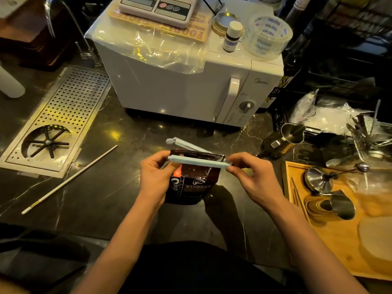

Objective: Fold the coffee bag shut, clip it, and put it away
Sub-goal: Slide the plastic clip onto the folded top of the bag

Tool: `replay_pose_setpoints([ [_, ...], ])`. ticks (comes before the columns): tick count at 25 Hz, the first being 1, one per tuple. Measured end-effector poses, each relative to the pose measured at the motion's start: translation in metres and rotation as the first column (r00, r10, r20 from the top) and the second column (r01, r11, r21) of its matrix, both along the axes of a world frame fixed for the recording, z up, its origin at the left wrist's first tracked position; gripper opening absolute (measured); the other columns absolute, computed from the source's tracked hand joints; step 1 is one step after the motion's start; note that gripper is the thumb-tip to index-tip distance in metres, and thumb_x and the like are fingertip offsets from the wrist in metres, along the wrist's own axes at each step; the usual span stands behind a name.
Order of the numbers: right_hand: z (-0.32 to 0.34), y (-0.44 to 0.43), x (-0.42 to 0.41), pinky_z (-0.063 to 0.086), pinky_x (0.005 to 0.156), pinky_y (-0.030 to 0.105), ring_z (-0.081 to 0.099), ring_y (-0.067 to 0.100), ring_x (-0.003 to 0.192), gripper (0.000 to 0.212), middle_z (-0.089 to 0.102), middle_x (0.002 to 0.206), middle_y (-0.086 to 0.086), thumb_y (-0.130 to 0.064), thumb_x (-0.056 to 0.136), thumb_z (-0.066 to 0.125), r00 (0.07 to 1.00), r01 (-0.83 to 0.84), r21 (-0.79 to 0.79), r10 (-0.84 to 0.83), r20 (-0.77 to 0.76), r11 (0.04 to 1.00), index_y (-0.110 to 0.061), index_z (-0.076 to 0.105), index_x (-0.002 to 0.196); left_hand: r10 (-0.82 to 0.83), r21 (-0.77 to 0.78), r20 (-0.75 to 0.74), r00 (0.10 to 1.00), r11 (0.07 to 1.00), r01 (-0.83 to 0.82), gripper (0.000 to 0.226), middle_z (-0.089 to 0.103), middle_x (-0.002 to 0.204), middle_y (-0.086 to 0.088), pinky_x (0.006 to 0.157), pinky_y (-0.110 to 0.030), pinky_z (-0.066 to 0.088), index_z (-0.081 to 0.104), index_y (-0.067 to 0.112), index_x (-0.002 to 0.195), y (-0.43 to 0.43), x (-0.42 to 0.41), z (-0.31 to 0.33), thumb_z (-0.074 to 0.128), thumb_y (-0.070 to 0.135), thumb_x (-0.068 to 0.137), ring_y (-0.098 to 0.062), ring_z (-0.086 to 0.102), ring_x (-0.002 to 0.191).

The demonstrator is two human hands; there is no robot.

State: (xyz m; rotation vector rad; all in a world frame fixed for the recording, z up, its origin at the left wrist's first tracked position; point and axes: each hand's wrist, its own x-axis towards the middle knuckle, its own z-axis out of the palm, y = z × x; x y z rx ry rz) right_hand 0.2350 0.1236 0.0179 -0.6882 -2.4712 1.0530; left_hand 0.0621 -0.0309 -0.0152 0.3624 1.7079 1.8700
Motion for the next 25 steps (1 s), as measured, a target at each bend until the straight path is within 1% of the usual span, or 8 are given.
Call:
replay_pose_setpoints([
  [3, -0.004, -0.002, -0.003, 0.054, 0.079, 0.031, 0.065, 0.011, 0.088, 0.014, 0.071, 0.090, -0.004, -0.010, 0.085, 0.071, 1.000, 0.024, -0.052, -0.025, -0.015, 0.998, -0.014, 0.069, 0.099, 0.005, 0.013, 0.058, 0.998, 1.000, -0.005, 0.015, 0.076, 0.078, 0.000, 0.066, -0.026, 0.058, 0.073, 0.012, 0.087, -0.002, 0.003, 0.001, 0.067, 0.000, 0.082, -0.016, 0.072, 0.076],
  [5, -0.005, -0.005, -0.006, 0.055, 0.079, 0.031, 0.066, 0.011, 0.087, 0.015, 0.070, 0.089, -0.006, -0.010, 0.084, 0.072, 0.999, 0.028, -0.081, -0.030, -0.026, 0.996, -0.016, 0.068, 0.098, 0.002, 0.011, 0.067, 0.998, 1.000, -0.003, 0.015, 0.076, 0.078, 0.000, 0.065, -0.026, 0.058, 0.072, 0.013, 0.088, -0.003, 0.003, 0.002, 0.066, 0.000, 0.083, -0.016, 0.073, 0.076],
  [9, -0.001, -0.005, -0.011, 0.054, 0.082, 0.019, 0.066, 0.005, 0.090, 0.018, 0.065, 0.089, -0.019, -0.011, 0.083, 0.074, 1.000, 0.001, -0.064, -0.001, -0.003, 0.998, -0.017, 0.066, 0.097, 0.005, 0.004, 0.070, 0.998, 1.000, -0.006, 0.014, 0.076, 0.077, 0.001, 0.064, -0.023, 0.057, 0.072, 0.013, 0.087, -0.005, 0.003, 0.002, 0.066, 0.001, 0.083, -0.014, 0.073, 0.075],
  [13, 0.004, -0.002, -0.015, 0.051, 0.084, 0.012, 0.065, -0.003, 0.098, 0.025, 0.063, 0.093, -0.024, -0.013, 0.082, 0.075, 0.999, -0.004, -0.073, 0.007, 0.032, 0.997, -0.018, 0.061, 0.102, 0.004, 0.002, 0.083, 0.997, 1.000, -0.005, 0.015, 0.077, 0.079, -0.001, 0.065, -0.025, 0.058, 0.073, 0.014, 0.086, -0.005, 0.003, 0.001, 0.066, 0.001, 0.084, -0.017, 0.073, 0.077],
  [16, 0.002, -0.007, -0.018, 0.052, 0.086, 0.015, 0.065, -0.002, 0.097, 0.027, 0.064, 0.095, -0.023, -0.013, 0.083, 0.075, 1.000, -0.001, -0.058, 0.002, 0.011, 0.998, -0.017, 0.062, 0.106, 0.014, -0.001, 0.094, 0.995, 1.000, -0.014, 0.014, 0.075, 0.082, -0.006, 0.068, -0.027, 0.059, 0.073, 0.013, 0.089, -0.005, 0.005, 0.001, 0.066, 0.001, 0.083, -0.017, 0.073, 0.078],
  [20, 0.003, -0.006, -0.021, 0.054, 0.090, 0.029, 0.066, 0.008, 0.097, 0.027, 0.071, 0.102, -0.005, -0.014, 0.085, 0.072, 0.997, -0.068, 0.004, 0.068, 0.022, 0.998, -0.016, 0.068, 0.112, 0.024, 0.004, 0.097, 0.995, 1.000, -0.024, 0.012, 0.075, 0.080, -0.006, 0.073, -0.032, 0.060, 0.073, 0.009, 0.090, -0.004, 0.007, 0.000, 0.067, 0.002, 0.083, -0.021, 0.072, 0.079],
  [22, 0.005, -0.004, -0.024, 0.054, 0.091, 0.031, 0.066, 0.007, 0.099, 0.027, 0.073, 0.104, -0.006, -0.020, 0.085, 0.071, 0.994, -0.097, -0.034, 0.099, 0.037, 0.995, -0.018, 0.069, 0.112, 0.008, 0.021, 0.091, 0.996, 1.000, -0.010, 0.010, 0.076, 0.079, -0.005, 0.072, -0.032, 0.060, 0.073, 0.010, 0.089, -0.005, 0.006, -0.001, 0.067, 0.004, 0.082, -0.022, 0.072, 0.079],
  [25, 0.004, -0.008, -0.029, 0.052, 0.094, 0.031, 0.065, 0.003, 0.104, 0.031, 0.073, 0.107, -0.009, -0.024, 0.083, 0.071, 0.992, -0.121, -0.142, 0.126, 0.030, 0.983, -0.021, 0.070, 0.113, -0.010, 0.025, 0.111, 0.994, 1.000, 0.007, 0.010, 0.076, 0.076, -0.002, 0.067, -0.027, 0.058, 0.072, 0.008, 0.088, -0.005, 0.008, -0.001, 0.065, 0.001, 0.084, -0.018, 0.072, 0.075],
])
